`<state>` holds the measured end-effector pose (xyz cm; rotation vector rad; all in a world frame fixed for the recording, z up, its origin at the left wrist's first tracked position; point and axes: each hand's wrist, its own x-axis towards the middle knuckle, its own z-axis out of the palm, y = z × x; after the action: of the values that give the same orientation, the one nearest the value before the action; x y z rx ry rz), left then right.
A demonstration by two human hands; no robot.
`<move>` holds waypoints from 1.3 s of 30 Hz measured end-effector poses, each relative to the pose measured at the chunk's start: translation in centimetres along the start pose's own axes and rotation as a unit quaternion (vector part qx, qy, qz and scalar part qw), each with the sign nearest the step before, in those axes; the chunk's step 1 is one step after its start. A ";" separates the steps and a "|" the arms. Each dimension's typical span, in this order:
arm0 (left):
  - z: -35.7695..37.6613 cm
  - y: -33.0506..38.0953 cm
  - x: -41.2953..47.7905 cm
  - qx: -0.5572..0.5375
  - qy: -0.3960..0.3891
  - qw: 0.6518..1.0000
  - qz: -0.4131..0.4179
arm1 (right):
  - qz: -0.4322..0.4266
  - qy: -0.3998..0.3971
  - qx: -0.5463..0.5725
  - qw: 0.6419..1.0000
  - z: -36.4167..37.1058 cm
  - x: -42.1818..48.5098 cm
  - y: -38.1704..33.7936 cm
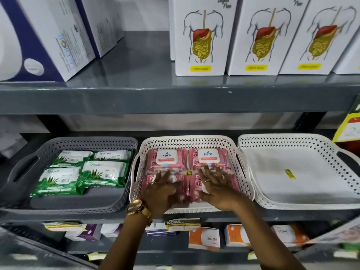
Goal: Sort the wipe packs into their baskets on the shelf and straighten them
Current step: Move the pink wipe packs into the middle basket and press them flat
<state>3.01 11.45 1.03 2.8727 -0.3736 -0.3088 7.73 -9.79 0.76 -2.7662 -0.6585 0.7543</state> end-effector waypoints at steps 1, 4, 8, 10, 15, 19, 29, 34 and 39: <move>0.4 0.1 0.0 0.013 -0.018 1.000 -0.014 | 0.008 -0.011 -0.007 1.000 0.0 0.2 -0.1; 1.6 0.3 -0.3 0.075 -0.022 0.996 -0.044 | 0.026 -0.026 -0.015 0.999 0.0 0.5 -0.4; 1.3 0.1 1.0 0.032 -0.014 0.997 -0.071 | 0.036 0.001 -0.006 0.999 0.1 0.8 -0.8; 1.0 0.3 1.5 0.007 -0.045 0.997 -0.066 | 0.048 0.026 -0.007 0.998 0.2 1.0 -0.9; 1.5 -0.1 2.0 -0.002 -0.103 0.992 -0.070 | 0.067 0.027 -0.029 0.997 0.6 1.6 -0.7; 1.1 0.2 2.0 -0.020 -0.114 0.990 -0.081 | 0.065 0.023 -0.018 0.997 0.4 1.6 -0.7; -2.6 -1.9 8.0 -0.040 0.120 0.986 -0.111 | 0.076 0.176 0.019 0.981 -3.8 6.7 -0.3; 0.7 -1.4 10.8 -0.012 0.083 0.980 -0.180 | 0.072 0.186 -0.018 0.980 -1.5 8.5 0.0; 1.5 -1.4 11.3 0.020 0.107 0.974 -0.196 | 0.071 0.200 -0.021 0.977 -1.1 8.6 0.6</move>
<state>13.68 9.38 -2.73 2.9631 0.2336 -0.0535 15.16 -6.43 -2.17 -2.8981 -0.4030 0.1912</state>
